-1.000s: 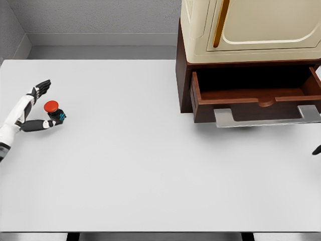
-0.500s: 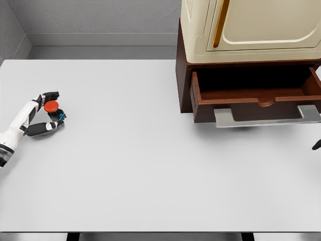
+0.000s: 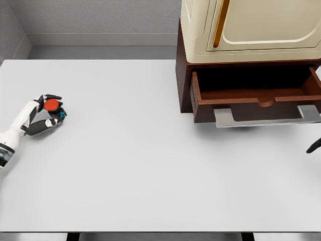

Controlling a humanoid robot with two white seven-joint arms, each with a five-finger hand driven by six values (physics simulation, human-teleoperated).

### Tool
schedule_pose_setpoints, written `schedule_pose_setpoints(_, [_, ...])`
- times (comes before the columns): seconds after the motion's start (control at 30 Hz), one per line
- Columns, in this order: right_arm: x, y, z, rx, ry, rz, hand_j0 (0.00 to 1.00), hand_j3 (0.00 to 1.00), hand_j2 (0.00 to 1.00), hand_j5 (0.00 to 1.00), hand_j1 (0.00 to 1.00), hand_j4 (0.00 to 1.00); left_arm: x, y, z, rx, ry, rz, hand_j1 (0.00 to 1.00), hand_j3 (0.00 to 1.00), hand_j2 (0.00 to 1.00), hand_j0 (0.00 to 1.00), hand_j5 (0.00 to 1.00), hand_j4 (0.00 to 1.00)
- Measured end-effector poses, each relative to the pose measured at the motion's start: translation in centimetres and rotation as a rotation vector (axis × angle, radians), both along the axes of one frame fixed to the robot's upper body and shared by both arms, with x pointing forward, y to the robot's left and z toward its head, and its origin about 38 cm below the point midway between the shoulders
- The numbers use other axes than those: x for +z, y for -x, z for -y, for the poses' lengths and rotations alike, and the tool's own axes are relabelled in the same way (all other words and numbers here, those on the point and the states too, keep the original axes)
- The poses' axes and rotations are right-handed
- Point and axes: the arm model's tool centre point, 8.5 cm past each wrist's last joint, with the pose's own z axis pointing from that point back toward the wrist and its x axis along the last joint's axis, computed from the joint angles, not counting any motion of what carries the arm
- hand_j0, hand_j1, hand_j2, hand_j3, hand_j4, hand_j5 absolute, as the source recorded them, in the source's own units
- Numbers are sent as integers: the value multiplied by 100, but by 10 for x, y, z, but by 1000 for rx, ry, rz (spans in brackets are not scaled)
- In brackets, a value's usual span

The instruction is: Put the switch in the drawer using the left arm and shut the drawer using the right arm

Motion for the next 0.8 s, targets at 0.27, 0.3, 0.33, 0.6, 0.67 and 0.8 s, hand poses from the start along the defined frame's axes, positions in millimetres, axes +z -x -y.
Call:
schedule_pose_setpoints(0.27, [1, 0, -1, 1, -16, 0, 59, 59, 59, 59, 59, 59, 7, -4, 6, -11, 12, 25, 41, 41, 41, 41, 41, 41])
schedule_pose_setpoints(0.3, [1, 0, 0, 0, -18, 1, 59, 59, 59, 59, 59, 59, 8, -5, 7, -14, 13, 30, 41, 41, 41, 41, 41, 41])
schedule_pose_setpoints(0.33, [2, 0, 0, 0, -19, 2, 59, 59, 59, 59, 59, 59, 10, -5, 9, -19, 13, 36, 41, 41, 41, 41, 41, 41])
schedule_pose_setpoints(0.6, [12, -3, 1, 2, -30, 21, 58, 58, 58, 58, 58, 58, 35, -17, 32, -76, 28, 115, 40, 40, 40, 40, 40, 40])
schedule_pose_setpoints(0.67, [18, -4, 2, 3, -35, 32, 58, 58, 58, 58, 58, 58, 38, -19, 38, -87, 35, 127, 40, 40, 40, 40, 40, 40])
schedule_pose_setpoints(0.8, [24, -6, 2, 8, -33, 39, 58, 58, 58, 58, 58, 58, 44, -21, 48, -108, 48, 149, 40, 40, 40, 40, 40, 40])
